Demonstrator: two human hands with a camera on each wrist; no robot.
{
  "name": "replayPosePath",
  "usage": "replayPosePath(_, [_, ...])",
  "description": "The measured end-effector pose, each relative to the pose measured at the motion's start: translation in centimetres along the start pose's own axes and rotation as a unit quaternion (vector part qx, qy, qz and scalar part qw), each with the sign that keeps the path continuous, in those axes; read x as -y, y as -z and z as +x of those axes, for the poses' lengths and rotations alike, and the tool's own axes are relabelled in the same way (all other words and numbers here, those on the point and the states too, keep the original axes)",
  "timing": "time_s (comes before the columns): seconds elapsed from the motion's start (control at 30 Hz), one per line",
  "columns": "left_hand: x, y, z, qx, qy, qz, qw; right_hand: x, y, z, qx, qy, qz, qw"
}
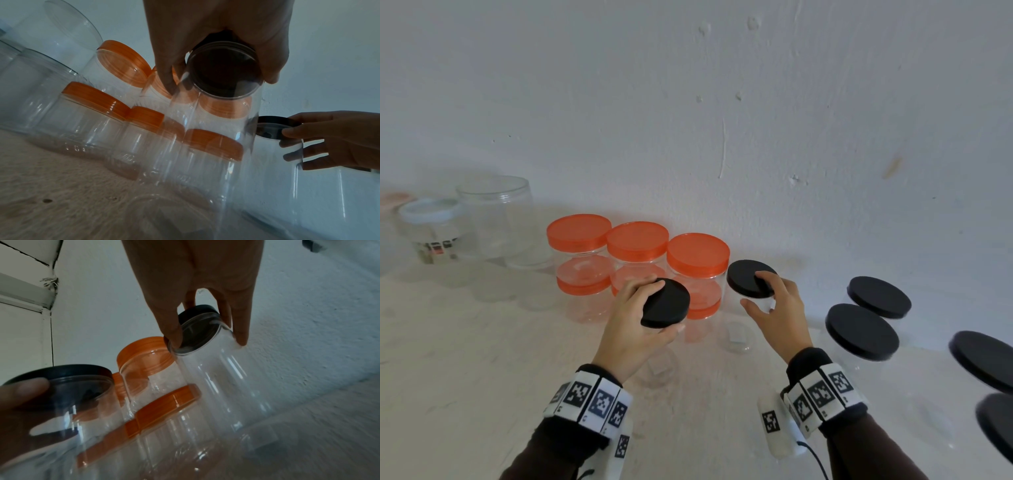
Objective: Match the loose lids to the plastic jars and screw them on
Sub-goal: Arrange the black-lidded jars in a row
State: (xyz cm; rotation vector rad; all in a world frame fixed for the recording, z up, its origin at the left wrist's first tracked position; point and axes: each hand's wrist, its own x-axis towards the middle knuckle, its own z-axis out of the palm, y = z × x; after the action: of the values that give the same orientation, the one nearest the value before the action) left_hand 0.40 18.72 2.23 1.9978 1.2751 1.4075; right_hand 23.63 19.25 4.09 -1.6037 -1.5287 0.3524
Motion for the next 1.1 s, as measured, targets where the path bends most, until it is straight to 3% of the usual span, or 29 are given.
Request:
replayPosePath(0.3, [0.0, 0.0, 0.1, -0.001, -0.005, 0.0, 1.0, 1.1, 0.4, -0.4, 0.037, -0.007, -0.054, 0.998])
replayPosePath(0.43, [0.1, -0.1, 0.1, -0.006, 0.0, 0.012, 1.0, 2.7, 2.0, -2.5, 0.032, 0.086, -0.109, 0.99])
replayPosePath(0.57, [0.1, 0.0, 0.1, -0.003, 0.002, 0.023, 1.0, 2.9, 4.9, -5.2, -0.039, 0.148, -0.162, 0.975])
replayPosePath(0.67, [0.1, 0.1, 0.2, -0.003, 0.002, 0.025, 1.0, 0.8, 7.6, -6.6, -0.089, 0.08, -0.207, 0.971])
replayPosePath(0.8, [-0.1, 0.0, 0.2, -0.003, 0.0, 0.028, 1.0, -1.8, 10.1, -8.1, -0.096, -0.013, -0.241, 0.966])
replayPosePath(0.97, [-0.2, 0.1, 0.1, -0.001, -0.001, 0.032, 0.999, -3.1, 10.8, -8.7, -0.071, -0.049, -0.15, 0.985])
replayPosePath(1.1, [-0.3, 0.2, 0.0, -0.001, 0.002, 0.031, 1.0, -3.6, 10.0, -7.8, -0.078, -0.022, -0.093, 0.992])
